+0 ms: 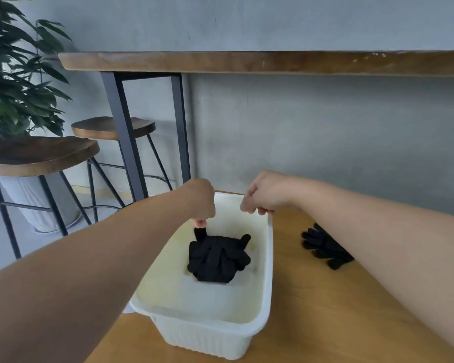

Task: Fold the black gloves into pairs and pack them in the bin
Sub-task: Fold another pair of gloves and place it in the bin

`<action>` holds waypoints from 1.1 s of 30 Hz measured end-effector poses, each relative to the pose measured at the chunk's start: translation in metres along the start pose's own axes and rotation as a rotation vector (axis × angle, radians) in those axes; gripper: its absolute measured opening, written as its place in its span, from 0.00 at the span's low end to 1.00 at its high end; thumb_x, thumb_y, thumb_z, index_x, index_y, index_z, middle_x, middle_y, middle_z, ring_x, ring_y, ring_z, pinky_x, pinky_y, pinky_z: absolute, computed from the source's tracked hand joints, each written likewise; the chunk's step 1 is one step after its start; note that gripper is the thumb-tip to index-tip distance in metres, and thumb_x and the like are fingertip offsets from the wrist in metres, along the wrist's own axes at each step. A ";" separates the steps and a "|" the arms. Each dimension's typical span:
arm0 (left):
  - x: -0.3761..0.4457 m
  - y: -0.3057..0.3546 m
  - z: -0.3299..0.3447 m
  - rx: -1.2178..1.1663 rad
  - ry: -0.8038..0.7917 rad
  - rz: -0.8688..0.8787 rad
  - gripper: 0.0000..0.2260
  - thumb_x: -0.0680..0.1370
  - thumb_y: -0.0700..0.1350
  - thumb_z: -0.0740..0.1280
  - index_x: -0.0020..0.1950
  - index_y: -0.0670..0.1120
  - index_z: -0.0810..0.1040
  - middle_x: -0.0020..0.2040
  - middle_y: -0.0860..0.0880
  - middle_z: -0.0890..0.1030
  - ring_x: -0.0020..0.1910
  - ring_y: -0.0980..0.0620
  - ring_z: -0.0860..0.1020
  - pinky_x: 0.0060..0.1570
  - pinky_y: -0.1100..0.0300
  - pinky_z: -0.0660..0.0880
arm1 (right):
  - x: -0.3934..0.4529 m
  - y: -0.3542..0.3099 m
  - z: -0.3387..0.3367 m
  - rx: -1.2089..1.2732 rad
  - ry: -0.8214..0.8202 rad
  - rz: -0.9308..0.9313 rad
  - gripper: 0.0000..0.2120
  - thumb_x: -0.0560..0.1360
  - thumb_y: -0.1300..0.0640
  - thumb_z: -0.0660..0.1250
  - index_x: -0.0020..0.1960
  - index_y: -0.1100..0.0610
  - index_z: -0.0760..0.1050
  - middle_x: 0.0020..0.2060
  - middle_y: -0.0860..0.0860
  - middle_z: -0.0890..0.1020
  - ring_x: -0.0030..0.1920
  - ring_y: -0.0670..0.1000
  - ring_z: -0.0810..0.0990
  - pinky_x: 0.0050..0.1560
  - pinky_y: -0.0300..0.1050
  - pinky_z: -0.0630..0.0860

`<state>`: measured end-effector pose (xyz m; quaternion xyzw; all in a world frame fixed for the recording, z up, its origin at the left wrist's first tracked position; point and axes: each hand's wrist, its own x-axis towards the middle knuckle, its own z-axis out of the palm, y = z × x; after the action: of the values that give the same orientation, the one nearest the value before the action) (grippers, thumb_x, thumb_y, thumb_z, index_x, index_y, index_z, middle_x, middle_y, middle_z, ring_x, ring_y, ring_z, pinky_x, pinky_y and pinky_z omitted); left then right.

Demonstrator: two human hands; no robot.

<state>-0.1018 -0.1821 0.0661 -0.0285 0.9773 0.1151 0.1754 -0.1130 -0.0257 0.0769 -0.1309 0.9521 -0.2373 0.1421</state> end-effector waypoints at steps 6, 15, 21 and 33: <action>-0.001 -0.010 0.019 0.122 0.034 0.017 0.07 0.77 0.42 0.67 0.53 0.43 0.81 0.42 0.50 0.82 0.35 0.54 0.80 0.33 0.66 0.78 | -0.030 0.024 -0.001 0.081 0.123 -0.024 0.06 0.72 0.54 0.70 0.44 0.56 0.84 0.41 0.52 0.86 0.33 0.47 0.78 0.40 0.39 0.76; -0.021 0.044 0.010 -0.155 0.471 0.177 0.08 0.78 0.48 0.64 0.45 0.44 0.77 0.45 0.46 0.80 0.45 0.47 0.79 0.41 0.56 0.75 | -0.073 0.080 -0.030 0.235 0.402 0.007 0.07 0.76 0.53 0.69 0.42 0.55 0.83 0.34 0.42 0.80 0.34 0.42 0.75 0.33 0.37 0.69; -0.030 0.141 0.029 -0.330 0.519 0.402 0.11 0.78 0.52 0.66 0.38 0.49 0.73 0.34 0.53 0.76 0.35 0.52 0.75 0.30 0.63 0.67 | -0.098 0.141 -0.041 0.428 0.617 0.120 0.12 0.77 0.50 0.67 0.39 0.56 0.81 0.34 0.47 0.81 0.33 0.47 0.75 0.35 0.41 0.70; 0.040 0.211 0.169 -0.268 0.185 0.274 0.09 0.79 0.47 0.63 0.56 0.46 0.77 0.53 0.46 0.80 0.49 0.46 0.80 0.48 0.55 0.79 | -0.104 0.251 0.001 0.301 0.476 0.329 0.09 0.77 0.57 0.64 0.44 0.55 0.83 0.39 0.49 0.84 0.36 0.49 0.79 0.35 0.41 0.76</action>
<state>-0.1029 0.0616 -0.0566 0.0710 0.9599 0.2638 0.0622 -0.0622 0.2211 -0.0245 0.1064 0.9211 -0.3733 -0.0301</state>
